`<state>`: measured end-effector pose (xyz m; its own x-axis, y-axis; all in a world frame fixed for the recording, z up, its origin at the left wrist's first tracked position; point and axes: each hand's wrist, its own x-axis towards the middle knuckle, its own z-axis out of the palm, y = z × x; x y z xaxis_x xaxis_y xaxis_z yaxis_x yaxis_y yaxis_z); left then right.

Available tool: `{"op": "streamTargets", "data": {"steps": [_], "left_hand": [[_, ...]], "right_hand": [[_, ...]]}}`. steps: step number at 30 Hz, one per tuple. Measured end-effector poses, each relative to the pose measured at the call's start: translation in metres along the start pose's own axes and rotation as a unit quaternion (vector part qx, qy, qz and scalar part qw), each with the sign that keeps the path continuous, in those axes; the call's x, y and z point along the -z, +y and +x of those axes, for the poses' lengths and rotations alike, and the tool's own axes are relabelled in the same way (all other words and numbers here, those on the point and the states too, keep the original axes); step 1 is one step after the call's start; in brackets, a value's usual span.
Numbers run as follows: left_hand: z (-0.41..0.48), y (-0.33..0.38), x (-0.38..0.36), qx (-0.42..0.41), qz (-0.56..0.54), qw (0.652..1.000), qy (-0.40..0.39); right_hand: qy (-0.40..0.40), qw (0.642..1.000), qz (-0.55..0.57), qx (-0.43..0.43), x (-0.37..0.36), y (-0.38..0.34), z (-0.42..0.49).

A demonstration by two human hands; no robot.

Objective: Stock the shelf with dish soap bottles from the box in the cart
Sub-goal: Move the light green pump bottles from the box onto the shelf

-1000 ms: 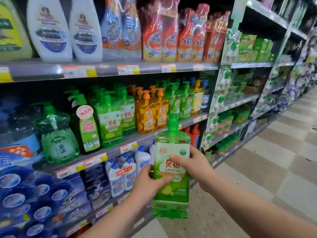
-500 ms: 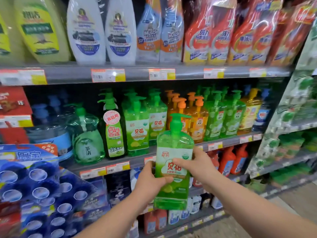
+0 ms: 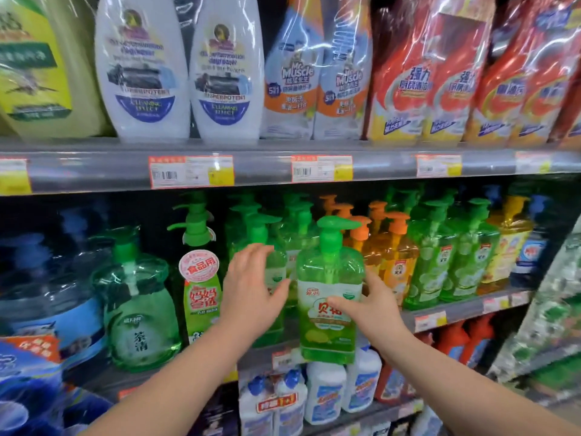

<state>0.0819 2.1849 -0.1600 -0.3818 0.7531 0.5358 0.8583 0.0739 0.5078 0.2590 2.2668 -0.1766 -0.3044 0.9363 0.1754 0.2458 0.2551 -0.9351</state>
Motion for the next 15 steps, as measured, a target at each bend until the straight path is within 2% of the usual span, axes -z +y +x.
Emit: {"op": "streamTargets", "data": {"steps": [3, 8, 12, 15], "left_hand": [[0.018, -0.016, -0.007, -0.059, 0.093, 0.992, 0.060], [0.022, -0.027, -0.017, -0.117, 0.229, 0.964, 0.062], [0.019, -0.040, -0.022, -0.150, 0.253, 0.953, 0.073], [0.017, -0.040, -0.023, -0.139, 0.272, 0.950, 0.066]], "right_hand": [[-0.020, 1.000, -0.010, 0.014, -0.002, 0.004, 0.017], [-0.049, 0.997, -0.040, 0.034, -0.005, 0.006, 0.046], [-0.085, 0.993, -0.062, 0.050, -0.011, 0.011, 0.061], [-0.107, 0.990, -0.071, 0.063, -0.012, 0.015, 0.066]]}}
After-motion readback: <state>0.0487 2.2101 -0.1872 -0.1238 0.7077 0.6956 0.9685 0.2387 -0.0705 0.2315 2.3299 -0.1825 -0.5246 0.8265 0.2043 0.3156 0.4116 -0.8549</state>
